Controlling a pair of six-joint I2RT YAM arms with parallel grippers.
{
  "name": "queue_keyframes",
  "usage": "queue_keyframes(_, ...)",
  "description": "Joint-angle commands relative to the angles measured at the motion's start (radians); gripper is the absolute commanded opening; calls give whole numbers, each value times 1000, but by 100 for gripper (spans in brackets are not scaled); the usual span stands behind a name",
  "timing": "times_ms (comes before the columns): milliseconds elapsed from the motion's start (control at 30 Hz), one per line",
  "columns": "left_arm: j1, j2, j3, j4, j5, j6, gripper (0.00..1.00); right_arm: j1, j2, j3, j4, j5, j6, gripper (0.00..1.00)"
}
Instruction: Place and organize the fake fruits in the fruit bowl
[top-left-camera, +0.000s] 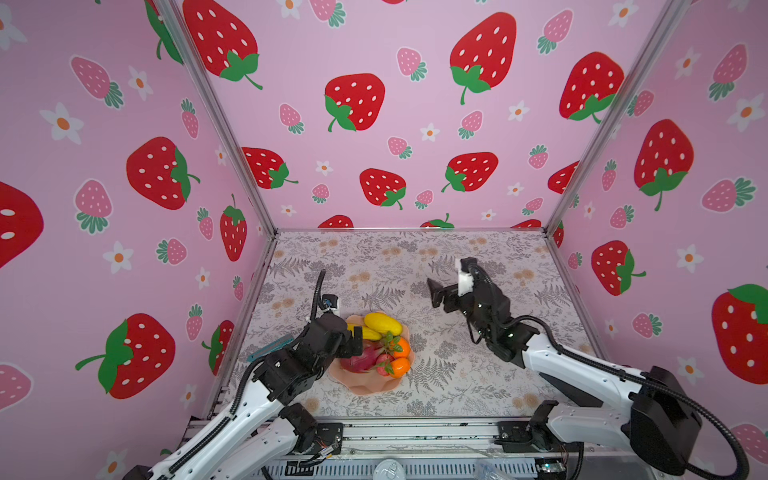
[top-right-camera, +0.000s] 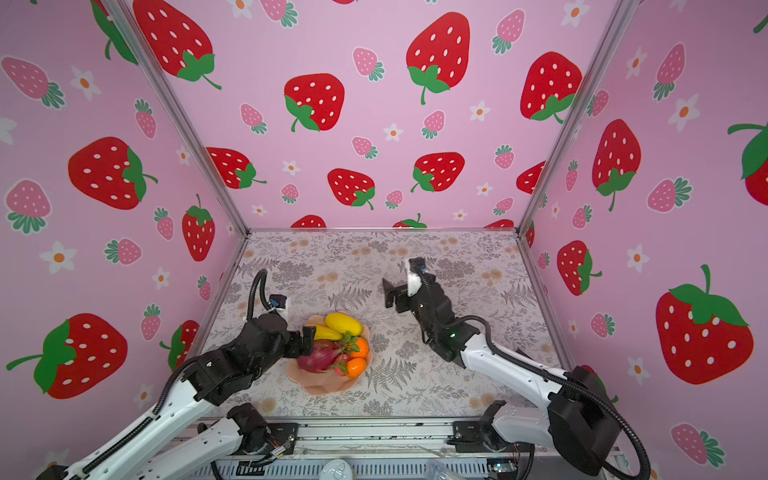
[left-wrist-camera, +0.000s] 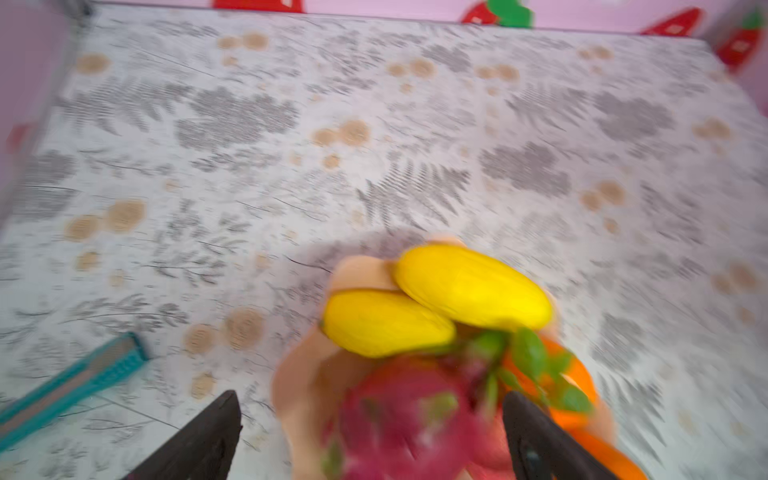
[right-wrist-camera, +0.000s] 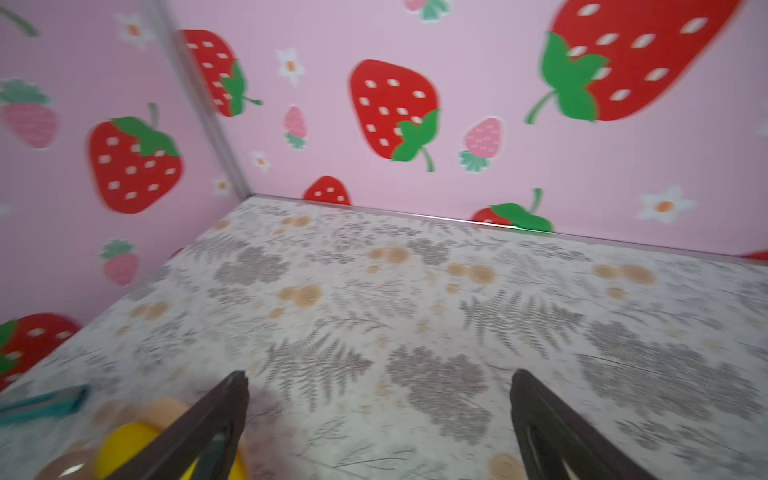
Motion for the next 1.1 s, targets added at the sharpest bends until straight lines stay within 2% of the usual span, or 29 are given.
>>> queue_keyframes(0, 211, 61, -69, 216, -219, 37, 99, -196, -59, -86, -99, -75, 12, 99)
queue_keyframes(67, 327, 101, -161, 387, -254, 85, 99, -372, -67, -151, -45, -108, 3, 99)
queue_keyframes(133, 398, 155, -220, 506, -262, 80, 99, -500, -42, -215, 55, -101, -4, 99)
queue_keyframes(200, 419, 247, -300, 735, -291, 180, 99, -570, 23, -270, 189, -93, -59, 99)
queue_keyframes(233, 425, 312, -335, 902, -300, 253, 99, -584, 78, -289, 273, -88, -107, 99)
queue_keyframes(267, 431, 378, -354, 1026, -276, 332, 99, -602, 128, -243, 252, -108, -131, 99)
queue_keyframes(333, 461, 493, -366, 1217, -187, 411, 99, -607, 212, -198, 282, -122, -211, 99)
queue_keyframes(400, 486, 534, -364, 1294, -58, 417, 99, -604, 266, -231, 407, -102, -299, 99)
queue_keyframes(433, 512, 550, -385, 1373, 31, 400, 99, -608, 289, -281, 532, -106, -321, 99)
queue_keyframes(467, 551, 568, -400, 1422, 130, 362, 99, -627, 306, -348, 657, -154, -316, 99)
queue_keyframes(533, 590, 694, -422, 1573, 219, 342, 99, -639, 357, -446, 875, -165, -302, 99)
queue_keyframes(567, 591, 793, -423, 1710, 250, 366, 99, -642, 381, -463, 921, -155, -291, 99)
queue_keyframes(600, 586, 811, -404, 1712, 290, 394, 99, -644, 381, -460, 922, -157, -291, 99)
queue_keyframes(633, 578, 751, -334, 1469, 290, 398, 99, -643, 369, -452, 884, -183, -305, 99)
queue_keyframes(667, 575, 755, -287, 1384, 219, 374, 99, -641, 373, -448, 876, -198, -317, 99)
queue_keyframes(733, 550, 773, -293, 1427, 129, 367, 99, -641, 381, -430, 860, -212, -323, 99)
queue_keyframes(767, 546, 766, -276, 1381, 138, 370, 99, -641, 375, -426, 839, -213, -324, 99)
queue_keyframes(1067, 553, 770, -285, 1404, 145, 367, 99, -641, 377, -429, 849, -213, -324, 99)
